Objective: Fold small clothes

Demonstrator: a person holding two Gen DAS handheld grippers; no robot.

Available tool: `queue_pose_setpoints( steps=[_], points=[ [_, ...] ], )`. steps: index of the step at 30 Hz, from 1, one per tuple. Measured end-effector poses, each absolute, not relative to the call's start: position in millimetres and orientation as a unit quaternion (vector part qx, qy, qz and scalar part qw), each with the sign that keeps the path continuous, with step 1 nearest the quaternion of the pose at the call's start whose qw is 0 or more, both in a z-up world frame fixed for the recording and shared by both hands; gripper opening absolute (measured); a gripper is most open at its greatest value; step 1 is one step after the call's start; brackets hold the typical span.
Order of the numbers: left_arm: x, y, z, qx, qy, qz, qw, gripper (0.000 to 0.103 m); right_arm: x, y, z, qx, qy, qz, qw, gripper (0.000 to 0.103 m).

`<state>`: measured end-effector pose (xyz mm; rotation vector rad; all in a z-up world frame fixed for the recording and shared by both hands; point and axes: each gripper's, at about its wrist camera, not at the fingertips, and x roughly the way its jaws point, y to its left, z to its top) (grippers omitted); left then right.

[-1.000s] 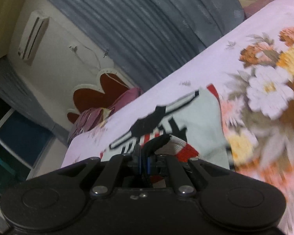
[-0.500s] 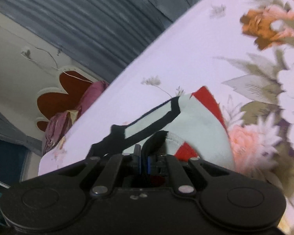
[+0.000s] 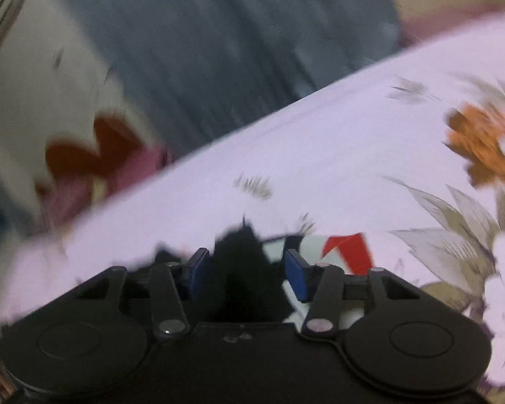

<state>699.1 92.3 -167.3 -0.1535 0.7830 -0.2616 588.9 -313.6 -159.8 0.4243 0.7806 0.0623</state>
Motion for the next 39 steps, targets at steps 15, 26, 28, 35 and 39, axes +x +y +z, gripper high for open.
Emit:
queue_pose_setpoints(
  steps=[15, 26, 28, 35, 39],
  points=[
    [682, 75, -179, 0.025, 0.346, -0.009, 0.938, 0.004, 579, -265, -175, -0.062, 0.388, -0.037, 0.919, 0.008],
    [664, 53, -137, 0.025, 0.286, -0.011, 0.958, 0.062, 564, -238, -143, -0.045, 0.346, -0.017, 0.937, 0.042],
    [664, 20, -133, 0.025, 0.294, -0.068, 0.953, 0.062, 565, -217, -145, -0.032, 0.362, 0.031, 0.931, 0.038],
    [662, -14, -168, 0.028, 0.357, -0.124, 0.925, 0.068, 557, -162, -165, -0.056, 0.388, 0.085, 0.916, 0.054],
    [640, 43, -175, 0.029, 0.345, -0.082, 0.935, 0.068, 542, -213, -156, -0.068, 0.393, 0.012, 0.917, 0.053]
  ],
)
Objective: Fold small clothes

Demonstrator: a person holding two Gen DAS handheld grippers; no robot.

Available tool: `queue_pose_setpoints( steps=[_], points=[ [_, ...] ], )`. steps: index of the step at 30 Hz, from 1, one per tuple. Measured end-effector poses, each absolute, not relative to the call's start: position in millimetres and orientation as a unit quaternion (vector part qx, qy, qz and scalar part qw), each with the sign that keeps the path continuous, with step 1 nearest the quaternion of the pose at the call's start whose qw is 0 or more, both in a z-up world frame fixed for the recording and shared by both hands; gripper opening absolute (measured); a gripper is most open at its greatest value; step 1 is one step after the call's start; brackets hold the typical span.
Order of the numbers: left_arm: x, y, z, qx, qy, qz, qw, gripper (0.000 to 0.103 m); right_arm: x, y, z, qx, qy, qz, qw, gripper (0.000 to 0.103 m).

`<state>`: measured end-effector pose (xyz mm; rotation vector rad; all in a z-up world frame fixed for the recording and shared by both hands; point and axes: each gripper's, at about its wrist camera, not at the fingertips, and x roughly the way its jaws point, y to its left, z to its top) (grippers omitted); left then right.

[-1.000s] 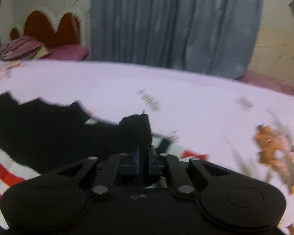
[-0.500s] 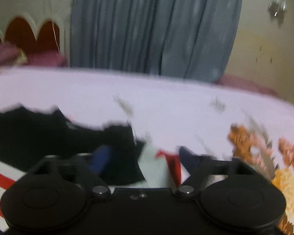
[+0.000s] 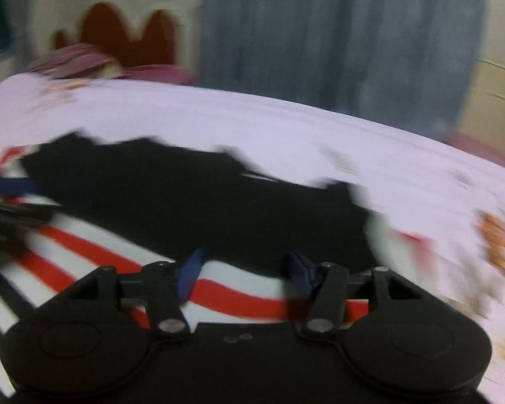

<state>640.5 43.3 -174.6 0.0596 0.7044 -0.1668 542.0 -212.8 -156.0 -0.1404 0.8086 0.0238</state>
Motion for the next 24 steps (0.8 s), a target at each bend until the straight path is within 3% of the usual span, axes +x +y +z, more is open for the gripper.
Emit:
queue_pose_setpoints(
  steps=[6, 7, 11, 17, 24],
  points=[
    [631, 46, -171, 0.057, 0.342, -0.055, 0.936, 0.068, 525, -261, -157, -0.038, 0.402, -0.044, 0.914, 0.053],
    [628, 40, -164, 0.061, 0.335, -0.049, 0.939, 0.068, 523, -257, -152, -0.038, 0.397, -0.053, 0.915, 0.047],
    [608, 6, -149, 0.046, 0.313, -0.085, 0.945, 0.068, 508, -222, -138, -0.036, 0.361, -0.024, 0.931, 0.048],
    [590, -36, -164, 0.067, 0.333, -0.120, 0.933, 0.068, 501, -161, -156, -0.076, 0.375, 0.067, 0.921, 0.048],
    [579, 37, -167, 0.045, 0.342, -0.055, 0.937, 0.071, 481, -214, -152, -0.061, 0.386, -0.006, 0.920, 0.052]
  ],
)
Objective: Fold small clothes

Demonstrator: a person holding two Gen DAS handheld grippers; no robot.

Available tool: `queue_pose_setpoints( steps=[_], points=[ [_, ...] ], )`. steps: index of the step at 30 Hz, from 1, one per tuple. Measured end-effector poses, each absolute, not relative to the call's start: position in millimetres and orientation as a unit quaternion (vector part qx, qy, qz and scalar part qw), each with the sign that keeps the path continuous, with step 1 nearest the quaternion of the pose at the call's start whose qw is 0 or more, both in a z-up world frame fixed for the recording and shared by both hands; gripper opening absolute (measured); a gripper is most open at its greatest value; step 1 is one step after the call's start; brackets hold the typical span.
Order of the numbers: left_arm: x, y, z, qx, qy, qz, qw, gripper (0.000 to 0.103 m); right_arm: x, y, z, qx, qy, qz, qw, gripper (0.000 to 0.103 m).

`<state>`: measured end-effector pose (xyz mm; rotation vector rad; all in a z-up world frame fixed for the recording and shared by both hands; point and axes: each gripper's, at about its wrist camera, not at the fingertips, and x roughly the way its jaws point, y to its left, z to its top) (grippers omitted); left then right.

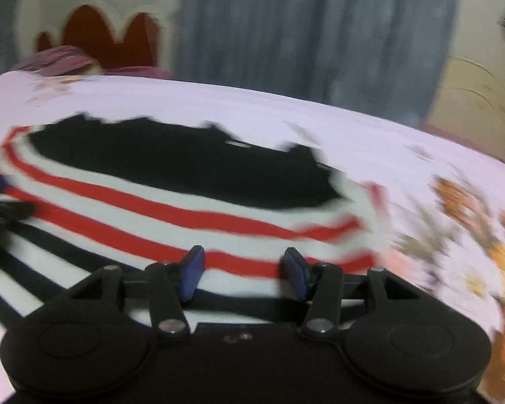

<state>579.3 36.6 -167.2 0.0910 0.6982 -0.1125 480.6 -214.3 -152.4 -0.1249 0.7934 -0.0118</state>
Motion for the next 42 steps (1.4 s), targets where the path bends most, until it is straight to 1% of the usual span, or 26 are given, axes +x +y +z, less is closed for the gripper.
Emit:
queue_pose_setpoints(
  steps=[2, 4, 7, 9, 11, 13, 15, 16, 18, 21, 22, 24, 26, 28, 30, 32, 36, 38, 42],
  points=[
    [571, 62, -169, 0.023, 0.344, -0.049, 0.937, 0.073, 472, -234, -151, -0.038, 0.392, -0.020, 0.919, 0.052],
    [566, 64, -166, 0.036, 0.346, -0.034, 0.937, 0.073, 466, -237, -150, -0.047, 0.394, -0.026, 0.917, 0.052],
    [552, 53, -152, 0.026, 0.333, -0.031, 0.942, 0.073, 455, -219, -135, -0.044, 0.383, -0.032, 0.922, 0.041],
    [541, 36, -146, 0.017, 0.328, -0.053, 0.943, 0.073, 444, -198, -127, -0.037, 0.368, 0.001, 0.929, 0.041],
    [531, 17, -147, 0.023, 0.333, -0.077, 0.939, 0.073, 431, -169, -125, -0.054, 0.365, 0.042, 0.928, 0.041],
    [522, 1, -154, 0.030, 0.346, -0.095, 0.933, 0.073, 425, -151, -131, -0.053, 0.377, 0.064, 0.922, 0.041],
    [515, -11, -166, 0.053, 0.364, -0.096, 0.925, 0.073, 422, -138, -144, -0.053, 0.410, 0.069, 0.908, 0.043],
    [511, -14, -170, 0.065, 0.366, -0.095, 0.923, 0.075, 419, -133, -150, -0.059, 0.420, 0.069, 0.903, 0.044],
    [508, -10, -169, 0.068, 0.365, -0.097, 0.924, 0.075, 409, -127, -154, -0.084, 0.409, 0.071, 0.906, 0.043],
    [508, 17, -159, 0.064, 0.360, -0.063, 0.929, 0.075, 407, -148, -145, -0.073, 0.408, 0.046, 0.909, 0.040],
    [509, 33, -160, 0.054, 0.363, -0.055, 0.929, 0.075, 407, -161, -143, -0.073, 0.407, 0.021, 0.910, 0.037],
    [504, 58, -161, 0.034, 0.364, -0.047, 0.929, 0.075, 407, -196, -142, -0.052, 0.417, -0.023, 0.907, 0.035],
    [499, 70, -164, 0.044, 0.366, -0.038, 0.929, 0.075, 401, -234, -145, -0.028, 0.429, -0.060, 0.901, 0.023],
    [499, 72, -168, 0.040, 0.367, -0.040, 0.929, 0.075, 396, -253, -146, -0.008, 0.433, -0.052, 0.900, 0.023],
    [501, 64, -168, 0.056, 0.369, -0.032, 0.927, 0.075, 401, -249, -144, -0.029, 0.441, -0.044, 0.896, 0.023],
    [503, 63, -167, 0.043, 0.372, -0.024, 0.927, 0.075, 405, -249, -137, -0.016, 0.435, -0.052, 0.899, 0.023],
    [503, 63, -168, 0.048, 0.373, -0.023, 0.926, 0.075, 404, -252, -146, -0.013, 0.442, -0.053, 0.895, 0.023],
    [504, 64, -169, 0.045, 0.377, -0.025, 0.925, 0.075, 405, -252, -142, -0.009, 0.445, -0.050, 0.894, 0.026],
    [504, 61, -171, 0.050, 0.376, -0.023, 0.925, 0.075, 403, -251, -146, -0.018, 0.450, -0.041, 0.892, 0.026]
  ],
)
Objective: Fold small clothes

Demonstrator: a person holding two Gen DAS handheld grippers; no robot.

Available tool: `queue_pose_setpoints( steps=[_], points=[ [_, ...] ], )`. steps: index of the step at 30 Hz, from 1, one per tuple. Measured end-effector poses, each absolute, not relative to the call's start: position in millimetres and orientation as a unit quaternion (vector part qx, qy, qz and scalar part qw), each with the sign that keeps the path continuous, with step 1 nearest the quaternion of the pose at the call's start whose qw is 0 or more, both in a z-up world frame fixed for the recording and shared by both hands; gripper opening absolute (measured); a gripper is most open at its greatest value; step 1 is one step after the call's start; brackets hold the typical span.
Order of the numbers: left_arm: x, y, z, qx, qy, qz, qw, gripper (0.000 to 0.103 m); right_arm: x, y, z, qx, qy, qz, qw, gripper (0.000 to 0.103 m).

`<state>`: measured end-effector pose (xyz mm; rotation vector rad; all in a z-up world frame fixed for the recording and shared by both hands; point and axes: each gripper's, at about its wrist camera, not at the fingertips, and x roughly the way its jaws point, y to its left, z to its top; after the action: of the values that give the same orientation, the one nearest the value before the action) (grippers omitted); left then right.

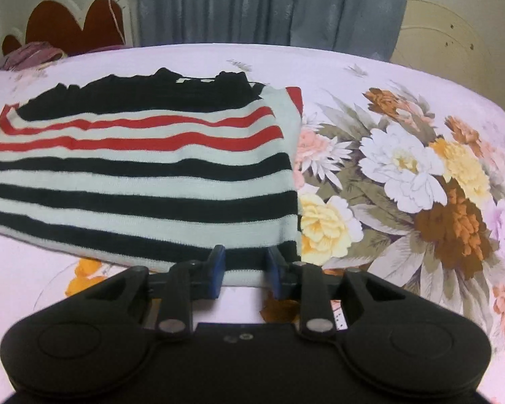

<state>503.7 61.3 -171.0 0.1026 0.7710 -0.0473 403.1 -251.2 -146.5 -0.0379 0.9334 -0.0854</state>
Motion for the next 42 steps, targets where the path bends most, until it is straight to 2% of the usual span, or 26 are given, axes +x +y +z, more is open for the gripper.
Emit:
queue_pose_setpoints(
  steps=[6, 15, 20, 21, 24, 29, 37, 39, 40, 42],
  points=[
    [503, 60, -172, 0.054, 0.374, -0.022, 0.926, 0.075, 402, -252, -148, -0.020, 0.444, -0.038, 0.895, 0.027],
    [502, 50, -168, 0.073, 0.381, -0.003, 0.922, 0.081, 403, -248, -146, -0.039, 0.448, -0.039, 0.893, 0.030],
    [501, 46, -168, 0.086, 0.379, 0.003, 0.921, 0.083, 400, -244, -146, -0.058, 0.444, -0.037, 0.894, 0.034],
    [501, 45, -168, 0.089, 0.377, 0.006, 0.922, 0.085, 400, -244, -146, -0.059, 0.443, -0.036, 0.894, 0.034],
    [497, 41, -166, 0.111, 0.368, 0.032, 0.923, 0.103, 401, -245, -146, -0.056, 0.444, -0.035, 0.894, 0.035],
    [491, 46, -167, 0.107, 0.370, 0.032, 0.922, 0.103, 400, -244, -145, -0.057, 0.441, -0.035, 0.895, 0.040],
    [484, 50, -164, 0.095, 0.377, 0.030, 0.921, 0.103, 401, -246, -148, -0.055, 0.435, -0.030, 0.898, 0.043],
    [475, 54, -155, 0.060, 0.372, 0.019, 0.926, 0.103, 400, -249, -146, -0.051, 0.433, -0.026, 0.899, 0.043],
    [467, 58, -149, 0.025, 0.364, 0.013, 0.931, 0.103, 400, -250, -144, -0.045, 0.431, -0.026, 0.901, 0.046],
    [455, 65, -142, -0.041, 0.350, 0.001, 0.936, 0.103, 393, -252, -133, -0.030, 0.398, -0.028, 0.916, 0.065]
  ],
)
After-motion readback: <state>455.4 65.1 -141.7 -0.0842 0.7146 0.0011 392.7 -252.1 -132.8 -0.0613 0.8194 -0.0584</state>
